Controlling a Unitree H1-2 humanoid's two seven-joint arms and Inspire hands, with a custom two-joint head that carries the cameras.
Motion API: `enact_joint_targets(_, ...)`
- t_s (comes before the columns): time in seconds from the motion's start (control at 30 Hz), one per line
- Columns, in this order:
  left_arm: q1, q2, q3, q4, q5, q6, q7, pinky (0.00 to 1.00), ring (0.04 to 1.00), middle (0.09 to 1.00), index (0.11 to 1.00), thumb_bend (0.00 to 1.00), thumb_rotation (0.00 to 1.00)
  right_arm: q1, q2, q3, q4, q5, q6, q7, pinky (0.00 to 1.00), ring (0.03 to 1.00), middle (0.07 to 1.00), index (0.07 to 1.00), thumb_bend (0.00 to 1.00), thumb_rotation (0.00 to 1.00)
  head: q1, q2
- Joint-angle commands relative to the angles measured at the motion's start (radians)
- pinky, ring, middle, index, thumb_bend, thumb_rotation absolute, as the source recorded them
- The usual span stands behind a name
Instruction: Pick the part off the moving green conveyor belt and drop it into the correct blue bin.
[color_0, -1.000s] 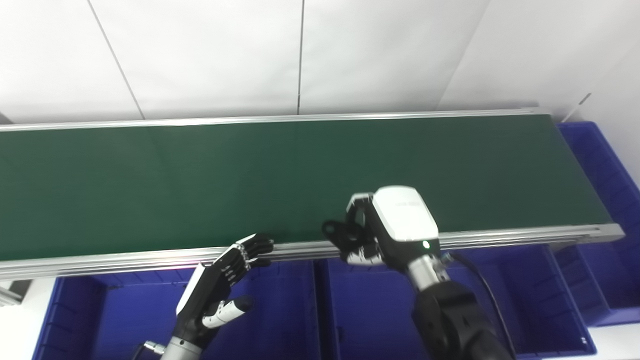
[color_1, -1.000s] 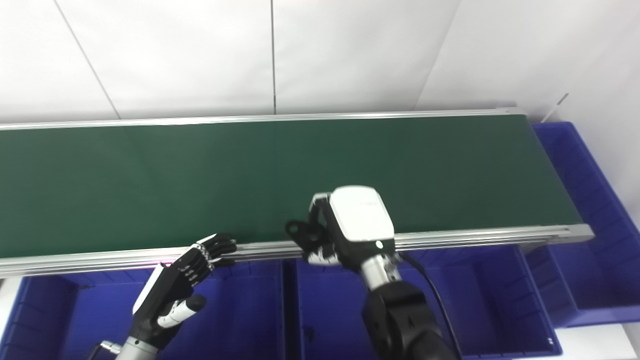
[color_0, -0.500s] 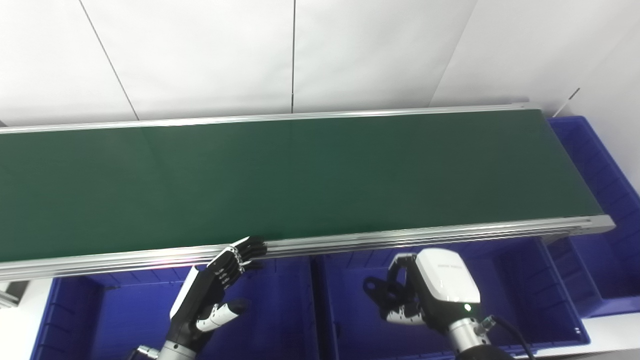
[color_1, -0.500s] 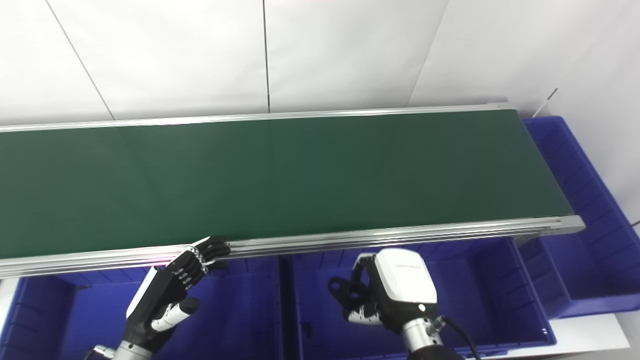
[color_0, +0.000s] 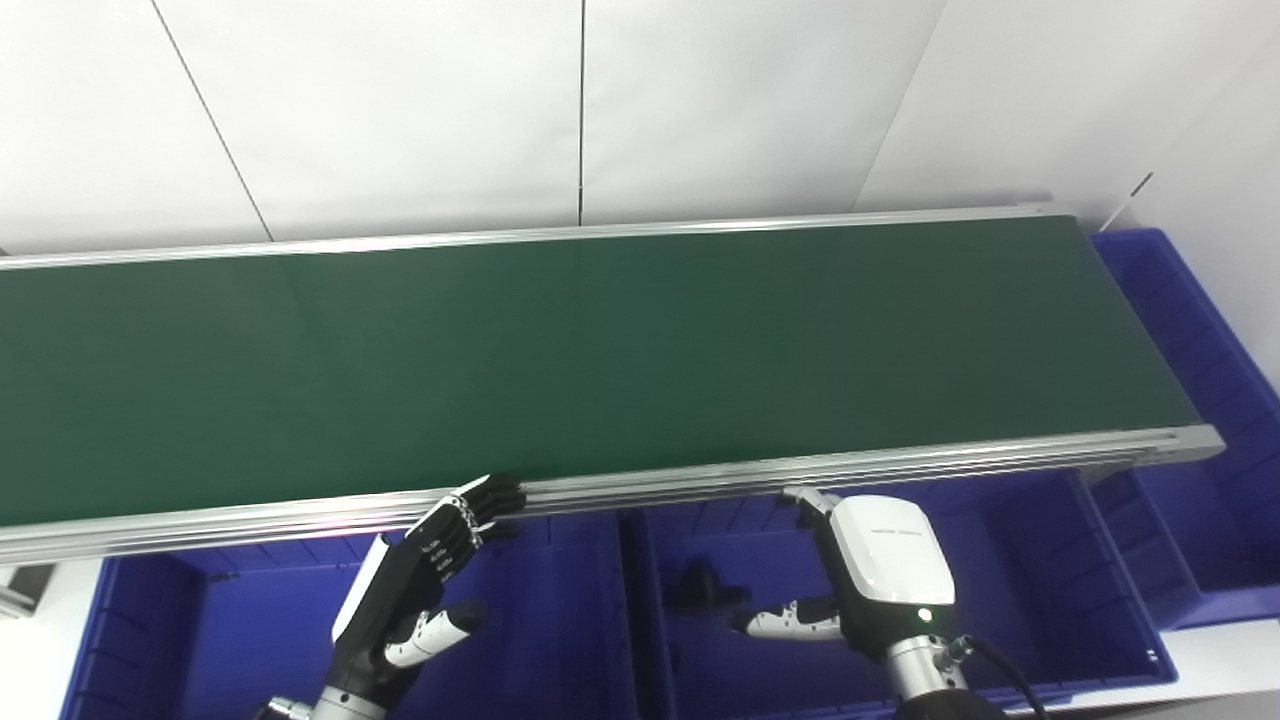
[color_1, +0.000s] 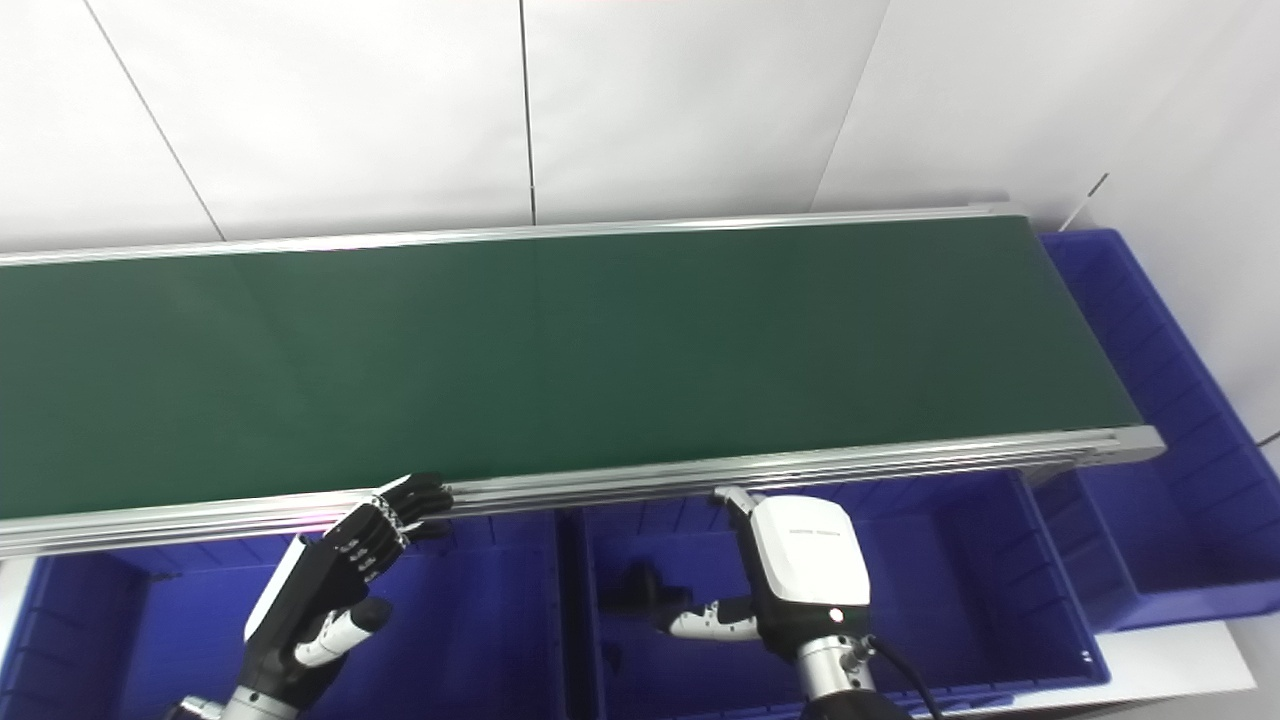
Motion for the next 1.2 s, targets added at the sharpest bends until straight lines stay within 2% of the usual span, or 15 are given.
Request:
enact_joint_targets(0.0, 0.001, -0.005, 0.005, -0.023, -0.003, -0.034, -0.008, 0.75, 0.826, 0.808, 0.805, 0.79, 0.67, 0.001, -0.002, 0.000, -0.018, -0.015, -0.033, -0.026, 0.86, 0.864, 0.909, 0.868, 1.00, 0.89, 0.002, 0.001)
enact_joint_targets(0.07, 0.000, -0.007, 0.004, -0.020, -0.006, -0.035, -0.011, 0.75, 0.826, 0.807, 0.802, 0.79, 0.67, 0.001, -0.005, -0.001, -0.018, 0.004, -0.047, -0.037, 0.88, 0.875, 0.922, 0.879, 1.00, 0.91, 0.004, 0.001)
enact_joint_targets(0.13, 0.001, -0.008, 0.002, -0.021, -0.007, -0.033, -0.011, 0.75, 0.829, 0.811, 0.803, 0.79, 0.67, 0.002, -0.009, -0.004, -0.019, 0.051, -0.079, -0.062, 0.83, 0.854, 0.913, 0.883, 1.00, 0.92, 0.007, 0.000)
enact_joint_targets(0.27, 0.002, -0.007, 0.000, -0.025, -0.006, -0.032, -0.010, 0.75, 0.834, 0.817, 0.805, 0.79, 0.67, 0.014, -0.005, -0.034, -0.010, 0.318, -0.255, -0.160, 0.63, 0.762, 0.834, 0.838, 1.00, 0.91, 0.018, 0.002)
enact_joint_targets(0.33, 0.001, -0.009, 0.001, -0.020, -0.003, -0.038, -0.010, 0.75, 0.834, 0.818, 0.806, 0.78, 0.67, 0.022, 0.020, -0.053, 0.001, 0.516, -0.365, -0.185, 0.60, 0.725, 0.794, 0.809, 0.96, 0.89, 0.027, 0.002)
enact_joint_targets(0.4, -0.001, -0.012, 0.002, -0.016, 0.002, -0.040, -0.008, 0.75, 0.830, 0.816, 0.807, 0.78, 0.67, 0.028, 0.042, -0.065, 0.008, 0.681, -0.437, -0.179, 0.54, 0.642, 0.726, 0.762, 0.87, 0.85, 0.038, 0.001)
enact_joint_targets(0.43, -0.001, -0.013, 0.002, -0.016, 0.004, -0.037, -0.006, 0.75, 0.829, 0.816, 0.807, 0.78, 0.67, 0.027, 0.067, -0.060, 0.037, 0.852, -0.517, -0.154, 0.52, 0.629, 0.715, 0.754, 0.85, 0.85, 0.050, -0.001)
enact_joint_targets(0.5, -0.002, -0.015, 0.000, -0.015, 0.006, -0.034, -0.004, 0.75, 0.826, 0.814, 0.802, 0.79, 0.67, 0.024, 0.110, -0.046, 0.111, 1.096, -0.651, -0.110, 0.57, 0.640, 0.703, 0.753, 0.86, 0.88, 0.066, -0.003)
enact_joint_targets(0.53, -0.002, -0.017, -0.003, -0.014, 0.004, -0.031, -0.004, 0.75, 0.826, 0.813, 0.801, 0.79, 0.67, 0.020, 0.130, -0.038, 0.163, 1.177, -0.711, -0.091, 0.57, 0.642, 0.704, 0.757, 0.87, 0.89, 0.077, -0.005)
enact_joint_targets(0.63, -0.001, -0.022, -0.008, -0.015, 0.010, -0.030, -0.002, 0.76, 0.829, 0.816, 0.799, 0.80, 0.67, 0.010, 0.157, -0.032, 0.273, 1.228, -0.781, -0.056, 0.65, 0.720, 0.773, 0.830, 0.90, 0.96, 0.096, -0.005)
enact_joint_targets(0.8, 0.002, -0.027, -0.011, -0.014, 0.016, -0.036, 0.001, 0.77, 0.833, 0.823, 0.803, 0.81, 0.68, -0.009, 0.152, -0.046, 0.335, 1.240, -0.790, 0.003, 0.75, 0.803, 0.822, 0.828, 0.93, 0.96, 0.118, -0.003)
enact_joint_targets(1.0, 0.004, -0.037, -0.009, -0.029, 0.034, -0.030, 0.003, 0.76, 0.828, 0.824, 0.805, 0.80, 0.68, -0.005, 0.147, -0.069, 0.329, 1.268, -0.790, 0.066, 0.75, 0.794, 0.814, 0.822, 0.92, 0.95, 0.143, 0.027)
enact_joint_targets(1.03, 0.006, -0.038, -0.010, -0.040, 0.039, -0.015, 0.006, 0.77, 0.827, 0.824, 0.805, 0.80, 0.68, -0.005, 0.146, -0.072, 0.325, 1.274, -0.790, 0.074, 0.75, 0.792, 0.812, 0.821, 0.92, 0.95, 0.153, 0.043)
enact_joint_targets(1.17, 0.007, -0.043, -0.012, -0.075, 0.064, 0.026, 0.016, 0.77, 0.828, 0.823, 0.806, 0.80, 0.68, -0.009, 0.147, -0.090, 0.320, 1.296, -0.789, 0.104, 0.74, 0.780, 0.801, 0.811, 0.90, 0.93, 0.180, 0.061)
